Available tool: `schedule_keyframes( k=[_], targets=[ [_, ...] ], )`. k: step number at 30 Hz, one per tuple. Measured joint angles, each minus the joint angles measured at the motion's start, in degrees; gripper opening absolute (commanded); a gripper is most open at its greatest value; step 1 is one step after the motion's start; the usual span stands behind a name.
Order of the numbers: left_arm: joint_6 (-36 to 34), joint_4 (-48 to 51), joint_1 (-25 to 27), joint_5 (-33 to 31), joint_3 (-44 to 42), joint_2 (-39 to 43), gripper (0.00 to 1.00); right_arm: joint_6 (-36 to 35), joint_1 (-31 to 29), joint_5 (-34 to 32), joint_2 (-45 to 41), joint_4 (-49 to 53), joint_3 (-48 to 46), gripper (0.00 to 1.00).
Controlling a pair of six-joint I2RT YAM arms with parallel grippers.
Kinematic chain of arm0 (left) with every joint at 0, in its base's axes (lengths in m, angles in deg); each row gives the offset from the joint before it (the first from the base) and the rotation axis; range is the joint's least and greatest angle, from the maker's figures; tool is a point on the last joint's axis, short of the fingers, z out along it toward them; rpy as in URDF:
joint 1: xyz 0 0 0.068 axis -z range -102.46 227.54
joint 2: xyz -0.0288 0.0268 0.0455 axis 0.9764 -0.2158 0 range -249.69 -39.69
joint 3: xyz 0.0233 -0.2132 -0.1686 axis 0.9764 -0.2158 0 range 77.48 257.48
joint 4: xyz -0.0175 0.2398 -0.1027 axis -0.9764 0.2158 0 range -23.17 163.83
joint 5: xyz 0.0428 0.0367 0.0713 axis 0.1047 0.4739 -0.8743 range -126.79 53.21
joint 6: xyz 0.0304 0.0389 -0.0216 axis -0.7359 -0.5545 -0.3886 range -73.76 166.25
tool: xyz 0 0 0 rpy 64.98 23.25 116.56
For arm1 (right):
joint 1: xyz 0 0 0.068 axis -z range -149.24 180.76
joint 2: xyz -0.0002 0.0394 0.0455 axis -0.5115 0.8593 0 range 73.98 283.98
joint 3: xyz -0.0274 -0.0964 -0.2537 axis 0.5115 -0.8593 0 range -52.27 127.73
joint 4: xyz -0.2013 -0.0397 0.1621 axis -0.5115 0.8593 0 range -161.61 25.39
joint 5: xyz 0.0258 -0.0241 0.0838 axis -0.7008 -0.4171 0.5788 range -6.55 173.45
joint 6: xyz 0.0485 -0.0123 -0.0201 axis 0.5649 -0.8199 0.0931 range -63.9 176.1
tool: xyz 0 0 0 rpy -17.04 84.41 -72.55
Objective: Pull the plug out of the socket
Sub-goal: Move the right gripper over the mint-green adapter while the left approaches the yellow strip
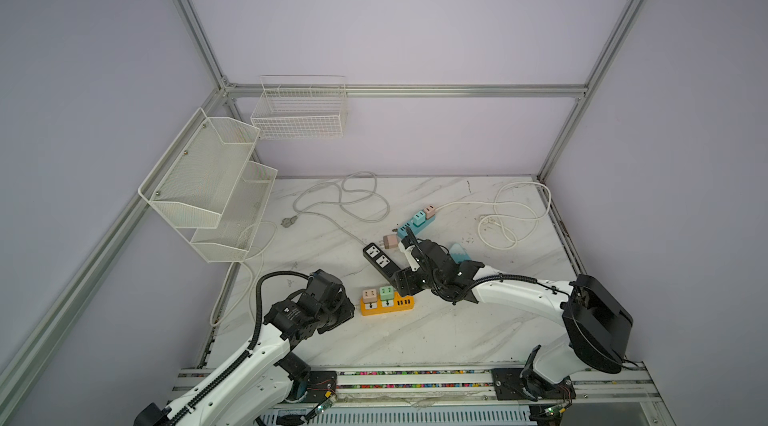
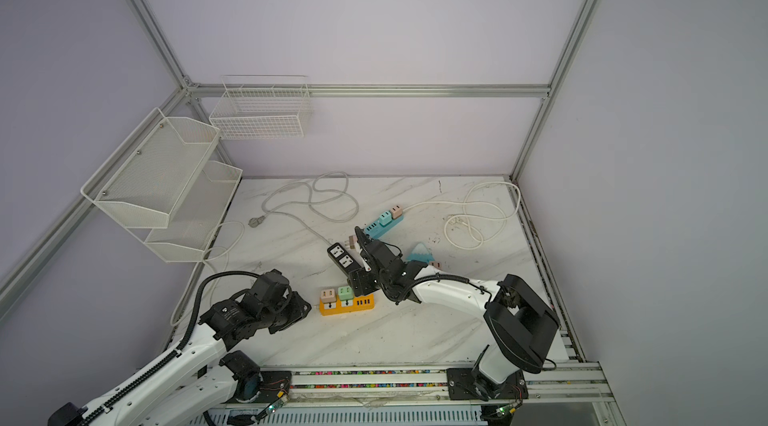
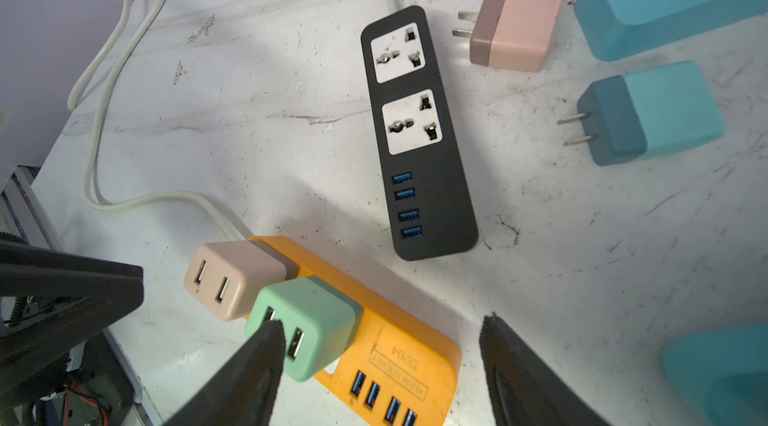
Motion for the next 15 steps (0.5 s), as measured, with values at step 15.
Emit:
schedule_keyframes(
  k=[15],
  targets=[
    [3.28,-15.02,2.80,3.06,-5.70,-7.65,0.30,2.62,0.00,-1.09,-2.32,0.66,-5.29,0.68]
  ],
)
